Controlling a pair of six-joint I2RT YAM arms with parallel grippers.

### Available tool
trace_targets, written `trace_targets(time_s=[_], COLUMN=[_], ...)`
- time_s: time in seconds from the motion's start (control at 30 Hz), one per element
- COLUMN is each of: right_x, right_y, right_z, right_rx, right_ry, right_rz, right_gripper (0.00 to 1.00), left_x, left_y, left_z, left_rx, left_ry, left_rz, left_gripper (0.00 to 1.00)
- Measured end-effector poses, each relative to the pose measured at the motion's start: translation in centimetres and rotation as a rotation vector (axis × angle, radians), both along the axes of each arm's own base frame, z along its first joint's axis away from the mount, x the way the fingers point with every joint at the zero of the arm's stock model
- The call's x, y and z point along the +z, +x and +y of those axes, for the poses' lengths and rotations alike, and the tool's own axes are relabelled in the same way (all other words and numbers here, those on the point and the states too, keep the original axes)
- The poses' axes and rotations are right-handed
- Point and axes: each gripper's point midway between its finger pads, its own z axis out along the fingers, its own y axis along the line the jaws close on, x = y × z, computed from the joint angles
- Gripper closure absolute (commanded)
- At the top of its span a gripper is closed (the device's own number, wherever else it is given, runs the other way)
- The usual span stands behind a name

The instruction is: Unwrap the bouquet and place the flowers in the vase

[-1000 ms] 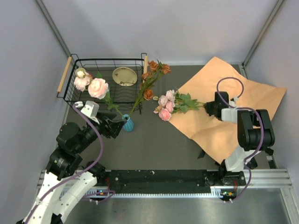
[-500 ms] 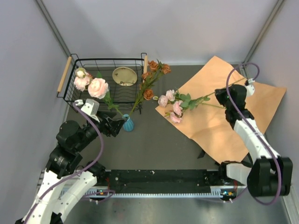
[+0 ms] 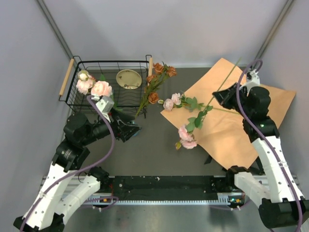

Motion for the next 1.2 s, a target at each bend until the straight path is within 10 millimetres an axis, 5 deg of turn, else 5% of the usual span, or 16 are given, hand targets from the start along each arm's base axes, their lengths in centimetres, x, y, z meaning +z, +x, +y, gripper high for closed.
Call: trace_targets(time_s=[0.1, 0.27, 0.4, 0.67, 0.9, 1.07, 1.2], right_x=[-0.6, -2.7, -1.6, 1.7, 2.5, 2.5, 2.6], right_y=[-1.8, -5.6, -7.9, -10.2, -9.9, -10.2, -10.3], right_z=[3.5, 10.2, 14.6, 16.8, 16.6, 16.9, 17.1], right_rx=[0.118, 0.307, 0.445, 0.553, 0.550, 0.574, 0.588], right_ry=[0.184, 0.478, 0.557, 0.607, 0.589, 0.526, 0.503], right_rz=[0.060, 0.248, 0.324, 0.260, 0.191, 0.143, 0.121], right_gripper=[1.00, 1.00, 1.00, 1.00, 1.00, 1.00, 0.96], left_x=[0.5, -0.4, -1.4, -4.3, -6.1, -6.4, -6.5], left_y=[-1.4, -3.8, -6.2, -4.0, -3.9, -4.3, -4.5], left_z=[-2.2, -6.3, -8.7, -12.0, -12.8, -13.2, -13.2], left_rx=[-0.167, -0.381, -0.456, -0.421, -0.428, -0.453, -0.462], left_ry=[-0.040, -0.076, -0.029, 0.090, 0.119, 0.118, 0.118], left_rz=[0.029, 0.081, 0.071, 0.159, 0.246, 0.272, 0.284], left_gripper=[0.01, 0.01, 0.02, 0.15, 0.55, 0.57, 0.91])
